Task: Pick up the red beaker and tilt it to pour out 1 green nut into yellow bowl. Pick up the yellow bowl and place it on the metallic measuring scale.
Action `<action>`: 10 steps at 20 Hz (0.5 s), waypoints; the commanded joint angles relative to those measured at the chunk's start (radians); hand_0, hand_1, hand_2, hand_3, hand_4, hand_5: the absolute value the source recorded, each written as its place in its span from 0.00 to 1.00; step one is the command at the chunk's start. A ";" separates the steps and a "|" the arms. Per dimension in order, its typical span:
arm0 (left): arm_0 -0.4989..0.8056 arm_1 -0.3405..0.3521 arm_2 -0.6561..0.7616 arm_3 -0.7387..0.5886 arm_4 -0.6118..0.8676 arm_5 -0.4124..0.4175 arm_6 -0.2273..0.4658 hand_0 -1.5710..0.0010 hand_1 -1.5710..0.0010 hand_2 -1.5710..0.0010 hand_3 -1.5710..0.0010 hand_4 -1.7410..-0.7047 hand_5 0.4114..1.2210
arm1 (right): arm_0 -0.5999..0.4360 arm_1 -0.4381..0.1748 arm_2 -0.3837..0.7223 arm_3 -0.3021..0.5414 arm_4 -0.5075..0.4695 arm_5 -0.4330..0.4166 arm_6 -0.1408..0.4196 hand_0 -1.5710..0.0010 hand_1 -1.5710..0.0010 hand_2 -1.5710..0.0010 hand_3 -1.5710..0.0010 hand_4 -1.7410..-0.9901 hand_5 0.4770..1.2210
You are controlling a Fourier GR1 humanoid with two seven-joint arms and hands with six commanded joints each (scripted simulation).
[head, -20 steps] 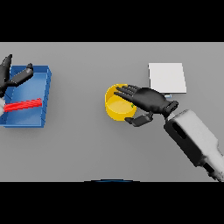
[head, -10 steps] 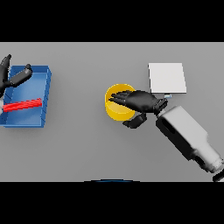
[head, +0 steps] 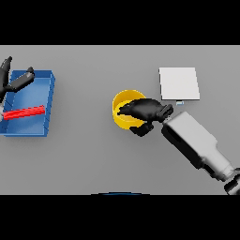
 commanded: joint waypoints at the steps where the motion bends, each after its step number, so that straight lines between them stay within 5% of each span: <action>1: -0.002 -0.004 0.000 0.001 -0.001 0.004 0.005 1.00 1.00 1.00 1.00 0.91 0.38 | -0.005 0.000 0.006 0.015 0.006 -0.007 -0.021 0.84 0.85 0.85 0.84 0.47 0.57; 5: 0.006 0.015 0.006 -0.026 0.008 0.007 0.018 1.00 1.00 1.00 1.00 0.91 0.39 | -0.001 -0.012 0.013 -0.002 -0.008 0.044 -0.012 0.35 0.37 0.39 0.56 0.23 0.82; 8: 0.012 0.018 -0.001 -0.047 0.005 0.012 0.027 1.00 1.00 1.00 1.00 0.91 0.39 | 0.001 -0.027 0.016 -0.011 -0.028 0.065 -0.021 0.18 0.19 0.20 0.35 0.12 0.91; 10: 0.009 0.022 0.006 -0.041 0.012 0.006 0.025 1.00 1.00 1.00 1.00 0.91 0.39 | 0.005 -0.036 0.014 -0.020 -0.036 0.067 -0.030 0.11 0.12 0.16 0.27 0.08 0.94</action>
